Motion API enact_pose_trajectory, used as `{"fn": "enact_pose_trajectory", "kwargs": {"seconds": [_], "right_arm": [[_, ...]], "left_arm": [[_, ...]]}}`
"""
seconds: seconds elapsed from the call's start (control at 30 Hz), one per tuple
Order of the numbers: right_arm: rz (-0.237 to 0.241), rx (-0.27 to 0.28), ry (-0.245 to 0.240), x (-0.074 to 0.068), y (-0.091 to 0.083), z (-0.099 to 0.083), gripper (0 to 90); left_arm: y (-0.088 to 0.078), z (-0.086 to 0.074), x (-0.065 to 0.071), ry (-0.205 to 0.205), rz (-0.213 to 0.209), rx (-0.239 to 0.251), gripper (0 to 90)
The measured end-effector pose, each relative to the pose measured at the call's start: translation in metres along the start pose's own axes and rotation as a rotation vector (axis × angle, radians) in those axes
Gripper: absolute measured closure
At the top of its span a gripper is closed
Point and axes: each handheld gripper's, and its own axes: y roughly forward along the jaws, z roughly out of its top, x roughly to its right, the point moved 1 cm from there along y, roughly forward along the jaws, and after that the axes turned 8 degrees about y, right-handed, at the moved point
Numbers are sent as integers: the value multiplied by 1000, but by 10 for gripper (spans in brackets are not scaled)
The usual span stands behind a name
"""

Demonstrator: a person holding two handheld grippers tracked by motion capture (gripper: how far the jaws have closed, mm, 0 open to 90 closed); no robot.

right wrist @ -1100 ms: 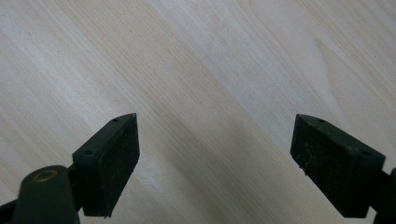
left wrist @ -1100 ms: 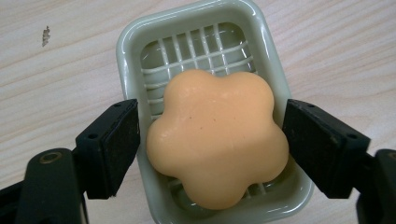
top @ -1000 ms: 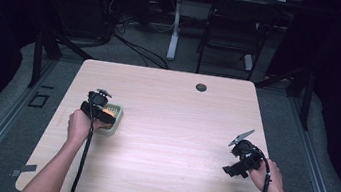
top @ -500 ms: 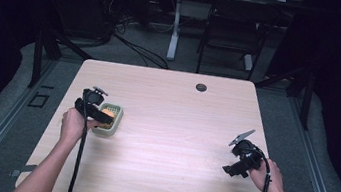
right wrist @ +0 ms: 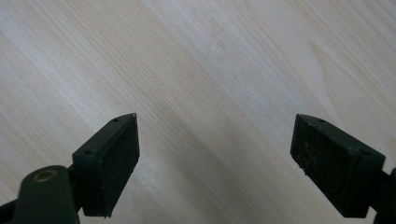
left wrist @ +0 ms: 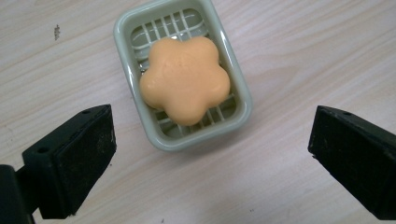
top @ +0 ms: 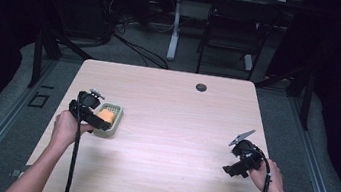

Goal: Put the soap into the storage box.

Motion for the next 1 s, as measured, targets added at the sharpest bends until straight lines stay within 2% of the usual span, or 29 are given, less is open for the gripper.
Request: {"fn": "enact_pose_trajectory", "kwargs": {"seconds": [0.27, 0.57, 1.0], "right_arm": [[4, 1, 0, -1, 0, 0, 153], [5, 2, 3, -1, 0, 0, 153], [-4, -10, -9, -1, -1, 0, 153]], "left_arm": [[-10, -14, 6, 13, -24, -4, 1], [-22, -38, 13, 9, -77, 13, 0], [-25, -63, 22, 2, -100, 2, 0]]}}
